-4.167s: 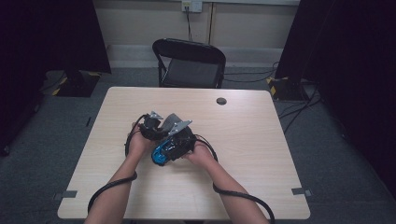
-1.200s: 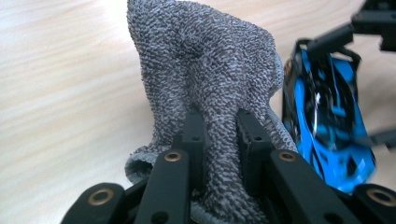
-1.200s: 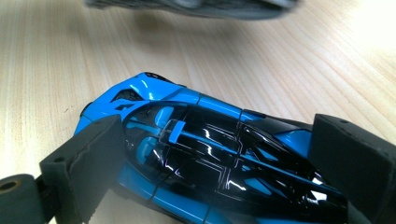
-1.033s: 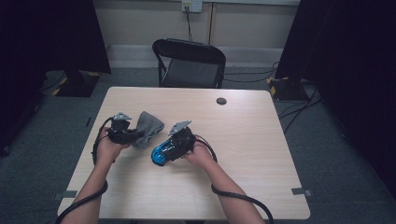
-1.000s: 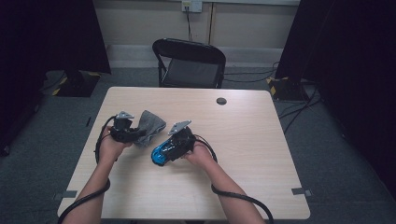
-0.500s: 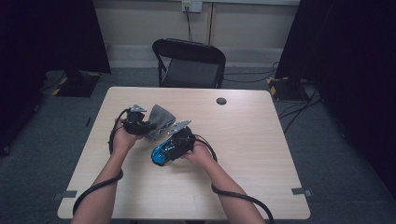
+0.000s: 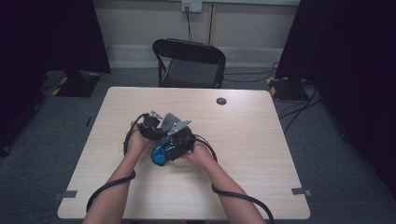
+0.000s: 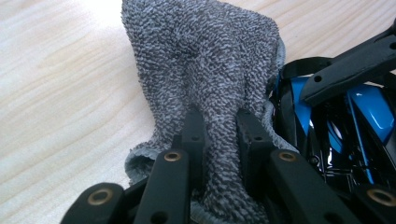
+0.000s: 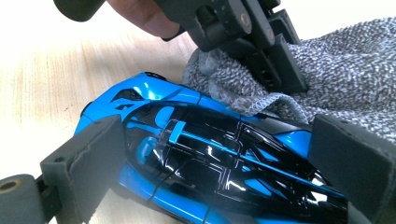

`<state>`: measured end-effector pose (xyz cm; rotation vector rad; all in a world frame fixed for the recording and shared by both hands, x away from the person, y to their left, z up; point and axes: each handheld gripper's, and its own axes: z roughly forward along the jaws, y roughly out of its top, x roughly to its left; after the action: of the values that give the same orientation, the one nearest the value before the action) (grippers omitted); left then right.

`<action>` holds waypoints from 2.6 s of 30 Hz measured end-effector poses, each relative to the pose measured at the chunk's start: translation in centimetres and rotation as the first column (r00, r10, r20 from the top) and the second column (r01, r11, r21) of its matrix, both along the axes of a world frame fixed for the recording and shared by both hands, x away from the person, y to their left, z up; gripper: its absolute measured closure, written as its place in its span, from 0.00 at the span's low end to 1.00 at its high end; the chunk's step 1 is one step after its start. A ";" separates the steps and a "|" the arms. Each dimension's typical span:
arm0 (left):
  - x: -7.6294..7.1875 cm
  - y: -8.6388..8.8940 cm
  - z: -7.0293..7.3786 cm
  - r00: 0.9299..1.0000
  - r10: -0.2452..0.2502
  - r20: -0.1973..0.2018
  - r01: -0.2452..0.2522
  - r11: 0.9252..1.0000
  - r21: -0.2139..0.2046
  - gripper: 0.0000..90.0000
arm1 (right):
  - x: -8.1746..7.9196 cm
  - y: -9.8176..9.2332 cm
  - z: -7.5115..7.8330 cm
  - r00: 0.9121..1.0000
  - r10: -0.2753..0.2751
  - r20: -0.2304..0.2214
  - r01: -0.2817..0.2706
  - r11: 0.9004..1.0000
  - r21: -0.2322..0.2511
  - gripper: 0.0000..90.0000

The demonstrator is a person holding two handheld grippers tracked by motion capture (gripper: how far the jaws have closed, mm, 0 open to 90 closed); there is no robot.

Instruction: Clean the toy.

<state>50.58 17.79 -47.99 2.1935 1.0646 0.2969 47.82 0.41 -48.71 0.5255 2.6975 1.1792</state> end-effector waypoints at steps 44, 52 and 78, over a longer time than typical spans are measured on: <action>-4.2 5.0 0.7 0.998 -0.045 -0.053 0.046 0.999 0.011 0.85 | -0.1 0.4 0.2 1.000 -0.002 -0.005 0.002 1.000 -0.024 0.04; -5.8 6.3 0.6 0.998 -0.029 -0.059 0.029 1.000 -0.002 0.85 | -0.1 0.4 0.2 1.000 -0.003 -0.005 0.003 1.000 -0.024 0.04; -10.5 10.7 0.6 0.995 0.033 -0.098 -0.040 0.997 -0.071 0.85 | -0.2 0.4 0.2 1.000 -0.003 -0.005 0.003 1.000 -0.025 0.04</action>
<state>40.11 28.46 -47.42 2.1436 1.1513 0.1666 47.64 0.84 -48.50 0.5300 2.7106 1.1437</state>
